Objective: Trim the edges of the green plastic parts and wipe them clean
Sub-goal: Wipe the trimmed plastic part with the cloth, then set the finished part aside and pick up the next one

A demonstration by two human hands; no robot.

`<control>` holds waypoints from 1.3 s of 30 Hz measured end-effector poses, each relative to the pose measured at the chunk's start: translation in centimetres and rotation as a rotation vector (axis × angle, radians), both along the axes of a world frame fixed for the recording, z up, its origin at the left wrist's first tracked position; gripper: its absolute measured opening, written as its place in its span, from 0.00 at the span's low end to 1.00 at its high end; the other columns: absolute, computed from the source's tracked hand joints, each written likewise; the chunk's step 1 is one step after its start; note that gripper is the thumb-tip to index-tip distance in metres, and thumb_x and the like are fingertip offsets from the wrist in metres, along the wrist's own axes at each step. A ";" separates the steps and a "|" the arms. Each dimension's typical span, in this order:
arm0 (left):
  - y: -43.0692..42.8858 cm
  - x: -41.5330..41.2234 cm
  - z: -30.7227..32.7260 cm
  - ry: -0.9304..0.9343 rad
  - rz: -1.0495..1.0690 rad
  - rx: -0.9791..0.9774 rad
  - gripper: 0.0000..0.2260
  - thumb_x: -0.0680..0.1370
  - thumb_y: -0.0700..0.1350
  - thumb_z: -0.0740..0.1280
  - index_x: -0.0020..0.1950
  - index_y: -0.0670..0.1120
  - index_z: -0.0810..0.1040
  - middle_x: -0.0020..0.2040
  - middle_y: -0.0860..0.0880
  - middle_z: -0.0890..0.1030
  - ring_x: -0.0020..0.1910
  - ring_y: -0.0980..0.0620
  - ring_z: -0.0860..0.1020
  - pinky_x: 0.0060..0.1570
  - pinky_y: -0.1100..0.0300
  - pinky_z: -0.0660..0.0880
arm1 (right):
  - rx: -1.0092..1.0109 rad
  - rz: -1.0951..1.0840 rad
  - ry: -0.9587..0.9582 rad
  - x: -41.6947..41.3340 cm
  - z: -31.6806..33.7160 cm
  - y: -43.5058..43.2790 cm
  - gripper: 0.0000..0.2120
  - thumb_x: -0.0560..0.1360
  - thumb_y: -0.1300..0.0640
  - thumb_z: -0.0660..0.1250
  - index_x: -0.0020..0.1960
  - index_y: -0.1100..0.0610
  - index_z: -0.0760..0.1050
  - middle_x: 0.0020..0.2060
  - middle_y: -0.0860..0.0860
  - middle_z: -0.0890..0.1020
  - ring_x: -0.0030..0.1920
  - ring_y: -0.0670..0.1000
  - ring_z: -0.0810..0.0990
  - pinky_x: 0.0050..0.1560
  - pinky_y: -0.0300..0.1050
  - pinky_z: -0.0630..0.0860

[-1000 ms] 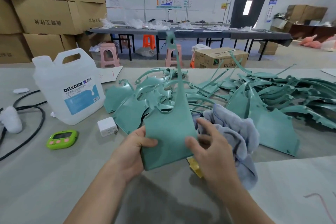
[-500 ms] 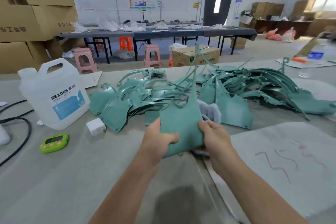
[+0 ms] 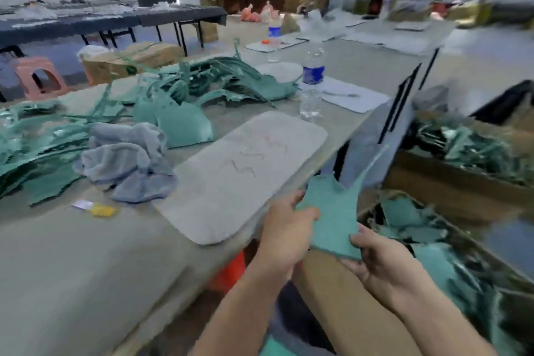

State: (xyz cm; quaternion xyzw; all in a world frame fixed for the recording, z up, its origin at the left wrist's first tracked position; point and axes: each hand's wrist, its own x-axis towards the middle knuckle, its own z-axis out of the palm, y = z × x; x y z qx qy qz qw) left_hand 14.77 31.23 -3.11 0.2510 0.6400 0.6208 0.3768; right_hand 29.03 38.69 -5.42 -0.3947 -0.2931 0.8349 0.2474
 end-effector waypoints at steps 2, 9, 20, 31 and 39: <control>2.7 3.8 -2.0 0.027 -0.037 -0.114 0.19 0.70 0.38 0.68 0.58 0.53 0.78 0.47 0.49 0.84 0.42 0.50 0.84 0.37 0.57 0.77 | -0.105 -0.148 -0.049 4.3 -2.5 0.7 0.14 0.81 0.70 0.56 0.59 0.63 0.78 0.49 0.59 0.87 0.43 0.56 0.88 0.36 0.50 0.85; 8.9 11.8 -7.2 -0.303 -0.144 -0.193 0.38 0.68 0.50 0.73 0.76 0.53 0.63 0.70 0.49 0.74 0.65 0.45 0.76 0.67 0.43 0.73 | -0.247 -0.554 -0.125 12.6 -8.1 8.1 0.09 0.83 0.65 0.59 0.62 0.65 0.74 0.65 0.64 0.78 0.56 0.62 0.81 0.54 0.58 0.77; 10.4 8.0 -10.0 0.161 -0.145 -0.313 0.17 0.80 0.38 0.66 0.66 0.50 0.80 0.56 0.55 0.83 0.43 0.61 0.80 0.45 0.63 0.77 | -0.233 -0.192 -0.288 4.3 -11.6 8.0 0.08 0.81 0.59 0.62 0.45 0.60 0.73 0.32 0.55 0.74 0.31 0.52 0.69 0.37 0.45 0.67; 6.2 2.1 -2.1 0.722 0.230 -0.223 0.20 0.76 0.59 0.62 0.27 0.50 0.75 0.22 0.54 0.74 0.26 0.54 0.74 0.28 0.57 0.69 | 0.129 -0.036 0.022 -3.4 3.0 3.1 0.09 0.80 0.64 0.64 0.49 0.66 0.82 0.28 0.52 0.81 0.24 0.47 0.78 0.26 0.39 0.76; -1.6 -6.4 5.5 0.929 0.554 -0.104 0.17 0.81 0.54 0.63 0.37 0.47 0.80 0.31 0.50 0.79 0.33 0.47 0.76 0.34 0.53 0.69 | 0.238 0.177 0.248 -13.9 9.3 -2.7 0.11 0.80 0.65 0.64 0.41 0.65 0.81 0.29 0.55 0.82 0.23 0.45 0.77 0.22 0.36 0.71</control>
